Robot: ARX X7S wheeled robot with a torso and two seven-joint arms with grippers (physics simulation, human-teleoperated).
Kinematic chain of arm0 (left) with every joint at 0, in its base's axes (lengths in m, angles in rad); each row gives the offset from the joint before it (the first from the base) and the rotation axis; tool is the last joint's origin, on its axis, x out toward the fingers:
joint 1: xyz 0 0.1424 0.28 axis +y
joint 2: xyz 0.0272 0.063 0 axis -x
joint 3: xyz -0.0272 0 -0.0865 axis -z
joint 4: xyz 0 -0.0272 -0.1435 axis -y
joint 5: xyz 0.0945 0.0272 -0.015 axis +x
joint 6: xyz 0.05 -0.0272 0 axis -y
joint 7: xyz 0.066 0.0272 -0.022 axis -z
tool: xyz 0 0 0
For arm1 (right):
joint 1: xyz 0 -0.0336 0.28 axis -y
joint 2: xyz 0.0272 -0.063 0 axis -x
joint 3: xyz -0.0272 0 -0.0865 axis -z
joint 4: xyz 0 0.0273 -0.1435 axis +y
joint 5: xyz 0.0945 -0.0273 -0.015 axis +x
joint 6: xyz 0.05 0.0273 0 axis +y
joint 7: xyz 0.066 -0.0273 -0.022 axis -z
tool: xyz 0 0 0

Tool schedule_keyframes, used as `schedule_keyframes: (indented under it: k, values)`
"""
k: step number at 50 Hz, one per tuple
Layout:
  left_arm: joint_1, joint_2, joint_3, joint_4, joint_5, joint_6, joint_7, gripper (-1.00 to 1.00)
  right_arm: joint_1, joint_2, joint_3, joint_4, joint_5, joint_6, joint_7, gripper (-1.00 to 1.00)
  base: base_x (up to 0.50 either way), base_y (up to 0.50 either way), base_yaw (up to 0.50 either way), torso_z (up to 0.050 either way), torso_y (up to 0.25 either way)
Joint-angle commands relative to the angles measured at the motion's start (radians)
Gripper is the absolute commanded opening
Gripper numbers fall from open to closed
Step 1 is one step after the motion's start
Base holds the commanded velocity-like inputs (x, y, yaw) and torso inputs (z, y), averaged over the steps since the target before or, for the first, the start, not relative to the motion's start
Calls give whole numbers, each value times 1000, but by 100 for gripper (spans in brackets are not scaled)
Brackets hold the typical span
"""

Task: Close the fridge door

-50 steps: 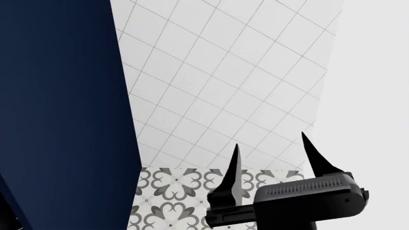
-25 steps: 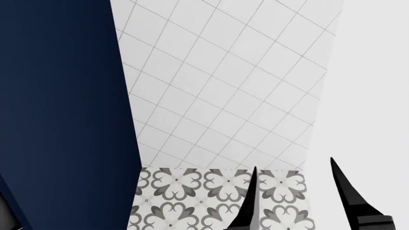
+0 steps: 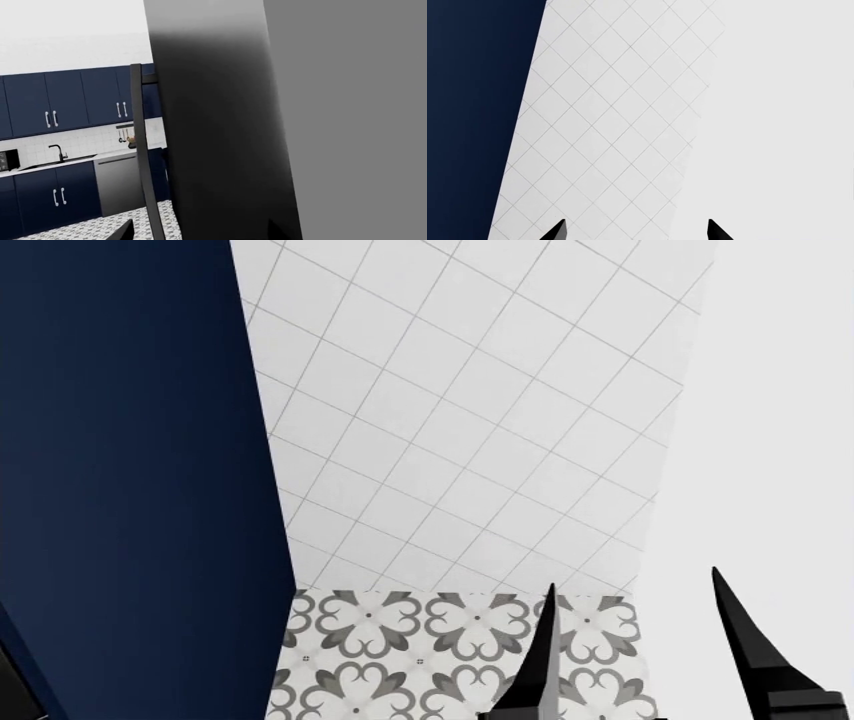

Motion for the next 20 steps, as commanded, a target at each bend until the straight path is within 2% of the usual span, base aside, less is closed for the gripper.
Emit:
schedule_keyframes:
  k: [1, 5, 20]
  values:
    - [-133, 5, 61, -146, 42, 113, 88, 100, 24, -5, -9, 17, 2, 15, 1, 100, 13, 5, 0, 0, 0]
    - [-168, 25, 68, -227, 35, 160, 108, 100, 25, -4, -14, 15, -1, 20, 2, 100, 13, 5, 2, 3, 0]
    - [-213, 62, 86, -338, 5, 261, 194, 100, 28, -11, -10, 54, 6, -8, 3, 100, 15, 8, 3, 4, 0]
